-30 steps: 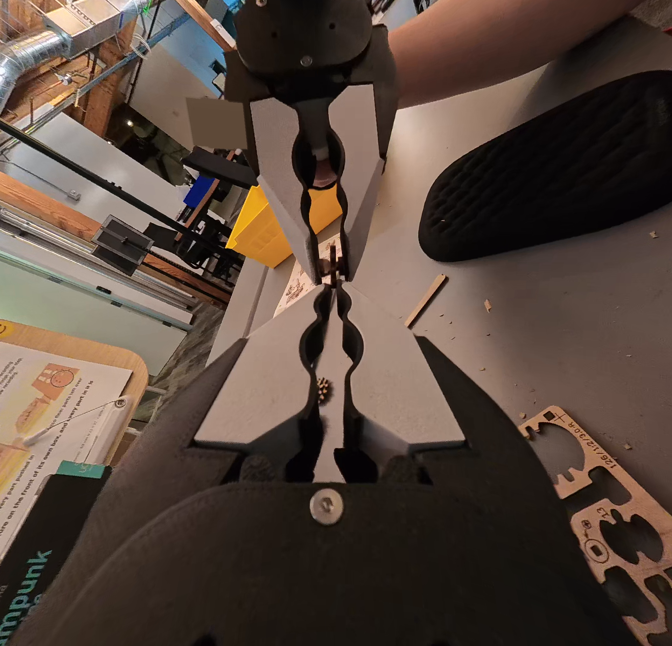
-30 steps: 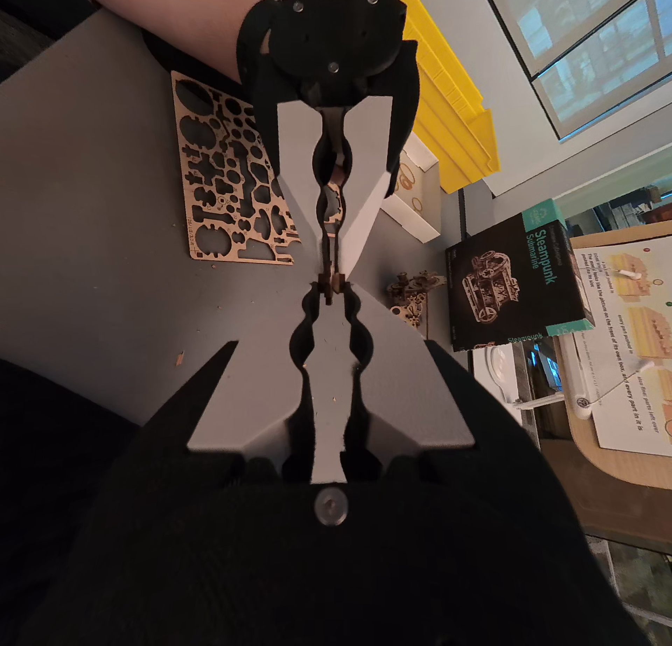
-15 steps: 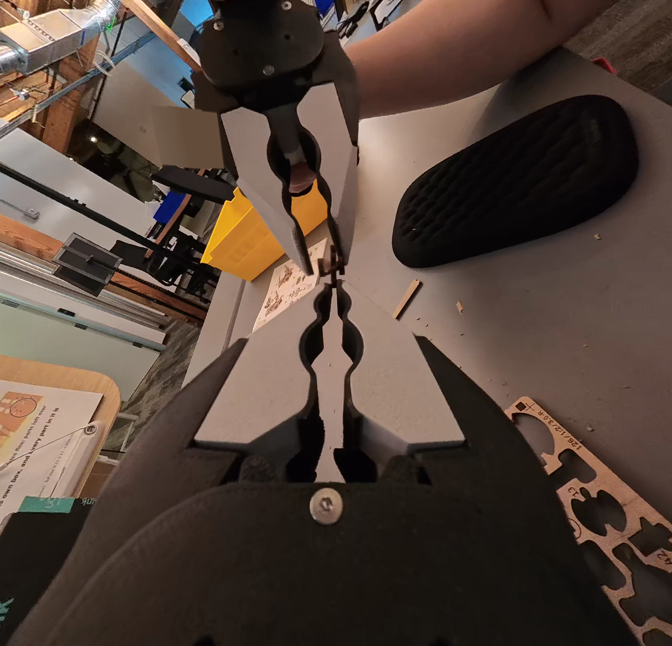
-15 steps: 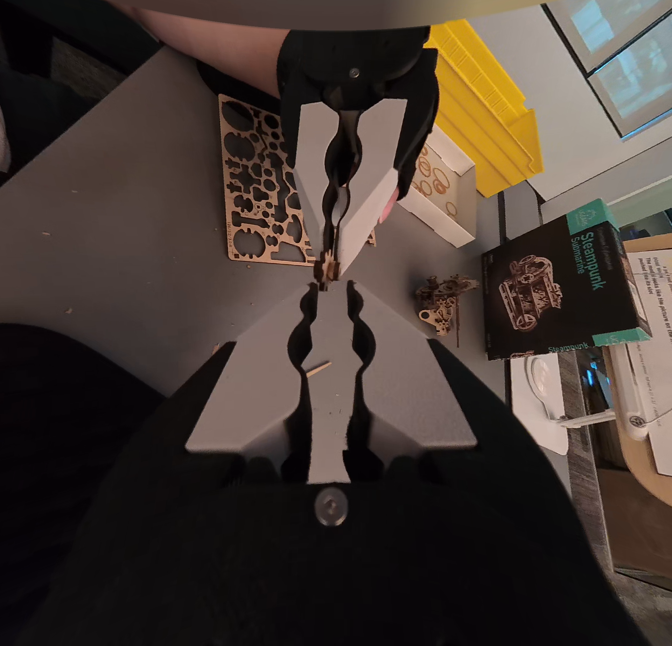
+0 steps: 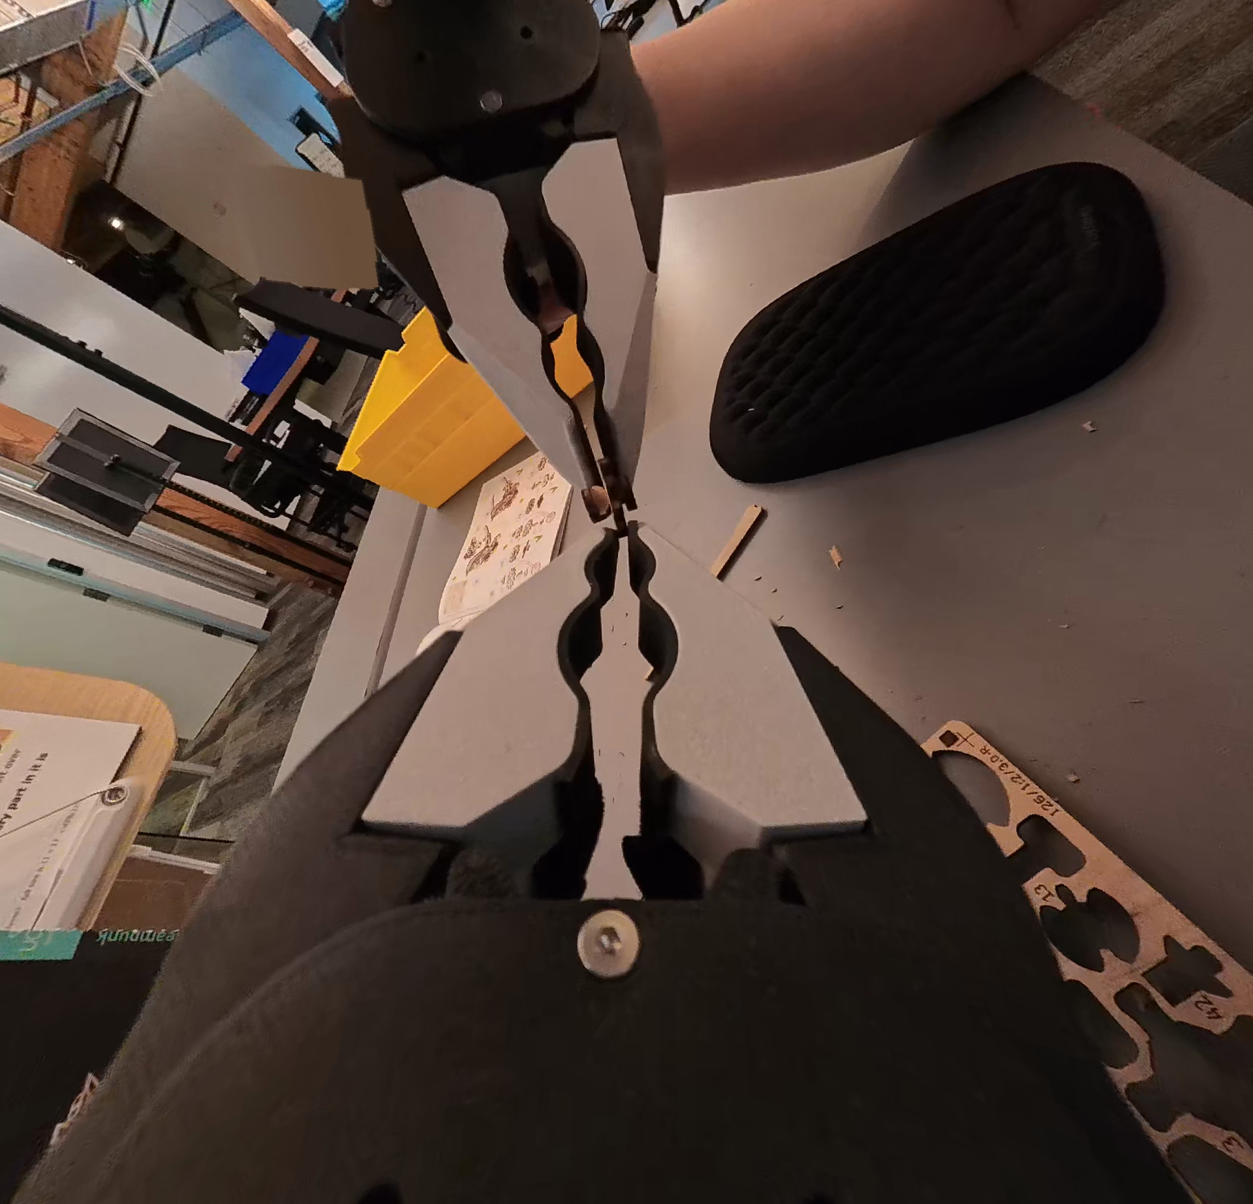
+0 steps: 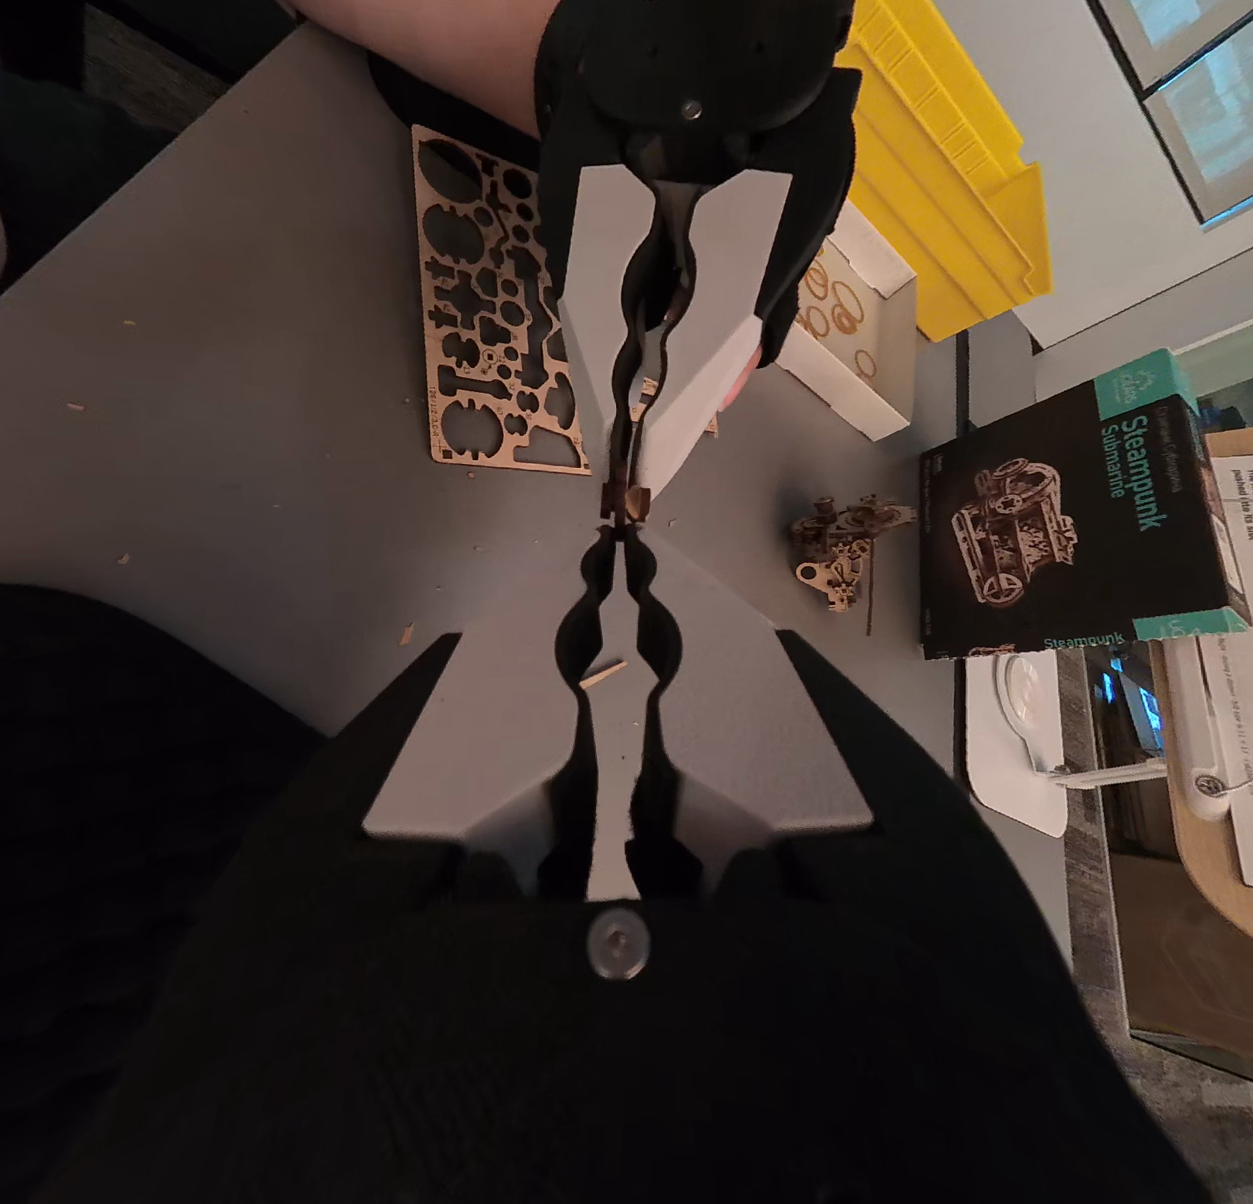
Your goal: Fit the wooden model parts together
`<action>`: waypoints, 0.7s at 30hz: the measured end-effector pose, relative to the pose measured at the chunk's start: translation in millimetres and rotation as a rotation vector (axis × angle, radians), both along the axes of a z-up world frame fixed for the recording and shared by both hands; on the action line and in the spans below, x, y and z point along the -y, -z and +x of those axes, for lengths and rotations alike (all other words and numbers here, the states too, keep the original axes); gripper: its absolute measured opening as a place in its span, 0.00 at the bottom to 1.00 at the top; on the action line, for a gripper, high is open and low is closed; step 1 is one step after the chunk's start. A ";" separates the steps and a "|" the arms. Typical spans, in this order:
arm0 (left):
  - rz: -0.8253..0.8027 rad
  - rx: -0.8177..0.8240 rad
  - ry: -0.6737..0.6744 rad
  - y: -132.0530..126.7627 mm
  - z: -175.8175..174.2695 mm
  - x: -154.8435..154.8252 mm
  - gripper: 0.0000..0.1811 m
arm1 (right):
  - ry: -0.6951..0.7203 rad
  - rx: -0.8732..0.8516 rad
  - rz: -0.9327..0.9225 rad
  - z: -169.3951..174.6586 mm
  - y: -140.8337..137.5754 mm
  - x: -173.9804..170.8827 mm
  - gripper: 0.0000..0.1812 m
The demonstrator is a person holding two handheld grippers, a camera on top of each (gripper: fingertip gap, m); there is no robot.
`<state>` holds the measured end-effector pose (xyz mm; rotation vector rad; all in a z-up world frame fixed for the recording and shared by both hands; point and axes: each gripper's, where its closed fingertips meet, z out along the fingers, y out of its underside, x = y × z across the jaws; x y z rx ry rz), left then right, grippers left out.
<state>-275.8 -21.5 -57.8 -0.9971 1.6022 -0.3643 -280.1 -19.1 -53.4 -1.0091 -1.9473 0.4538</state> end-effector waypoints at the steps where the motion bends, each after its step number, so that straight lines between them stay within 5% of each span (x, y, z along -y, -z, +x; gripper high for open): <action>1: -0.001 -0.002 0.002 0.3 -0.2 0.0 0.00 | -0.004 0.003 -0.002 0.1 1.0 0.3 0.01; 7: 0.022 -0.006 0.011 0.9 0.8 1.5 0.00 | 0.005 -0.028 -0.029 0.7 -7.4 0.3 0.12; 21: 0.028 -0.052 0.032 7.6 2.2 5.7 0.00 | -0.040 0.005 0.002 1.2 -1.3 9.4 0.04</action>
